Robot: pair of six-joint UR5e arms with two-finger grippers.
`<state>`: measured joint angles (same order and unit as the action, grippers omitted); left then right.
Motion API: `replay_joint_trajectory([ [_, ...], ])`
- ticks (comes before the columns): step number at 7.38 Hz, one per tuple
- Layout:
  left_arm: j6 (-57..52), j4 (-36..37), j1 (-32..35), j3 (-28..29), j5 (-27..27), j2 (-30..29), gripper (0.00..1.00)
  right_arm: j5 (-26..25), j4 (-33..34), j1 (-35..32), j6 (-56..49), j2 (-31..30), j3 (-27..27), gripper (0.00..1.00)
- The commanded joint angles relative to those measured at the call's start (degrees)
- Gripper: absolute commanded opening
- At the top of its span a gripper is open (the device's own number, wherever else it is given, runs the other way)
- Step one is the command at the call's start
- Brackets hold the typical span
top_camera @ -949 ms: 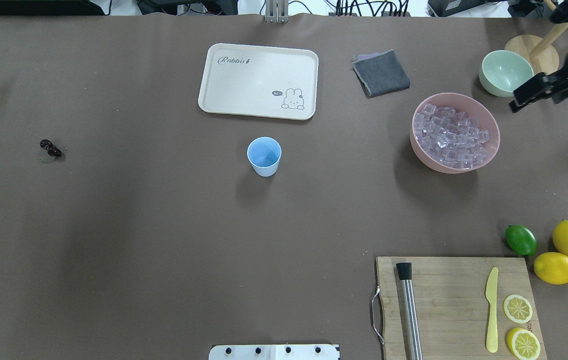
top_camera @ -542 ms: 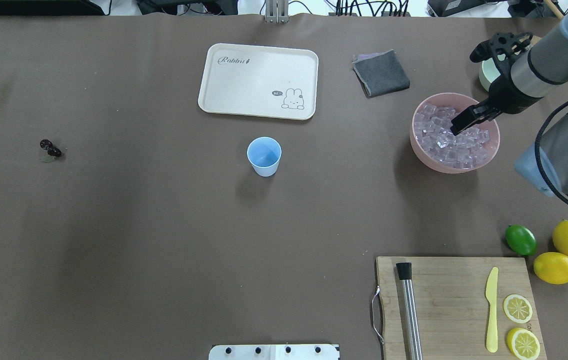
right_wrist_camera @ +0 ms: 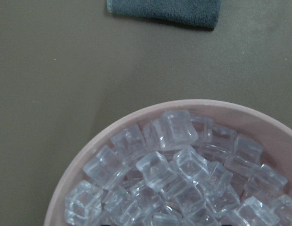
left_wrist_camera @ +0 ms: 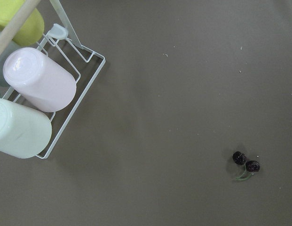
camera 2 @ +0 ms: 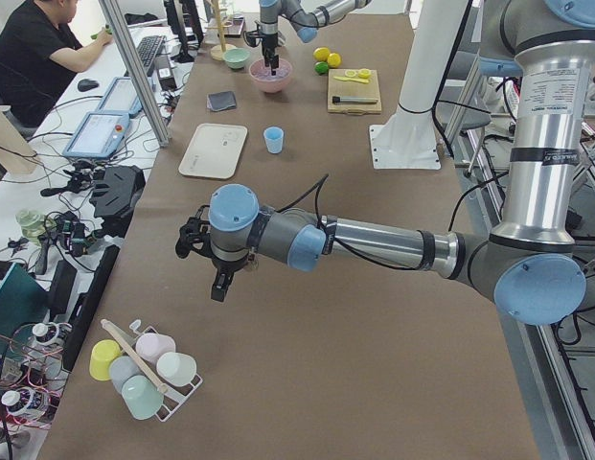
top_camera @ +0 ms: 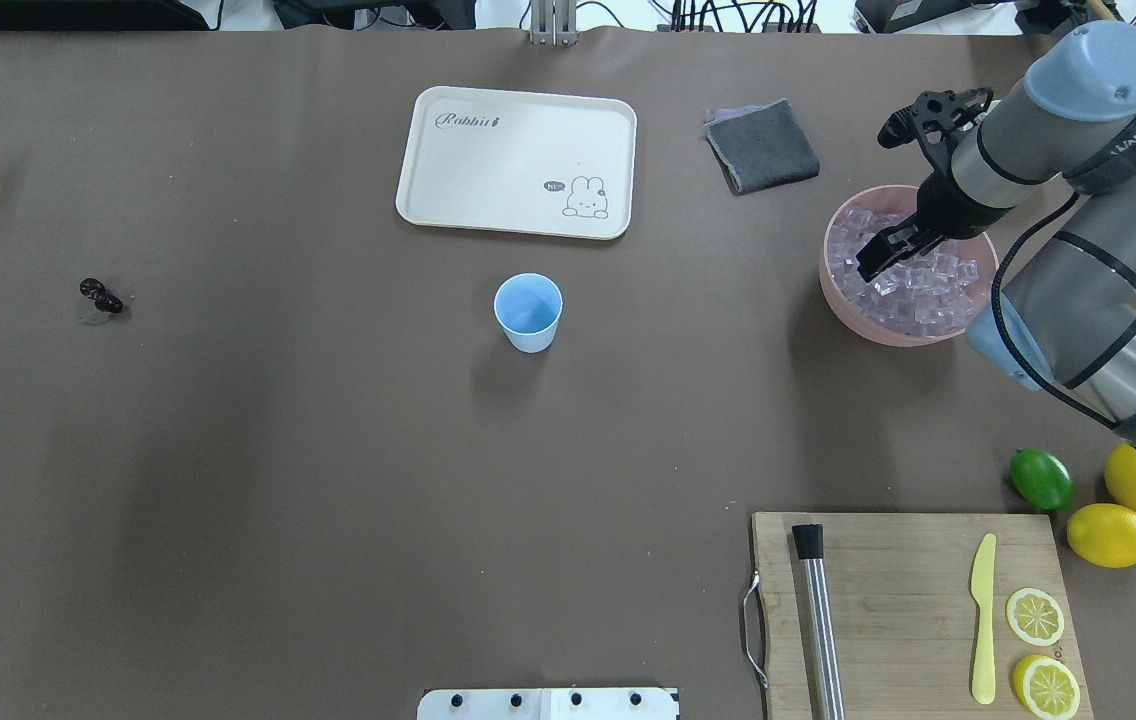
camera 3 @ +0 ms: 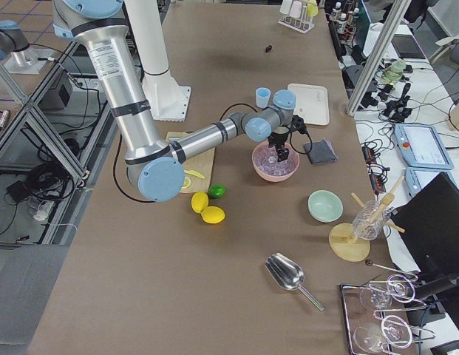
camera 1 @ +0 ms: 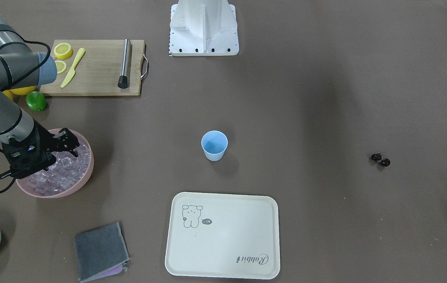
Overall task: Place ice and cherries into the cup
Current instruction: 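Lower the right gripper into the bowl and grasp an ice cube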
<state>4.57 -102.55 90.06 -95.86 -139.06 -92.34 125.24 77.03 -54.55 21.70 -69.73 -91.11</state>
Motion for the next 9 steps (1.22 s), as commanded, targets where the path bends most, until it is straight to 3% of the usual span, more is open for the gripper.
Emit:
replay_joint_trajectory([
  [1, 0.0, 0.0, -0.1, -0.1, -0.2, 0.0, 0.98, -0.1, 0.0, 0.1, 0.0, 0.0, 0.7, 0.66],
  [5, 0.2, -0.4, -0.1, 0.0, -0.2, 0.0, 0.98, -1.8, 0.7, 1.7, 0.7, 0.0, 0.8, 0.62],
  [7, 0.2, -0.4, -0.1, -0.1, -0.2, -0.1, 0.98, -1.8, 0.9, 2.0, 0.6, -0.4, 0.9, 0.38],
  [9, 0.1, -0.5, -0.1, -0.3, -0.3, 0.0, 0.98, -1.8, 0.9, 1.9, 0.8, -0.1, 2.3, 0.25],
])
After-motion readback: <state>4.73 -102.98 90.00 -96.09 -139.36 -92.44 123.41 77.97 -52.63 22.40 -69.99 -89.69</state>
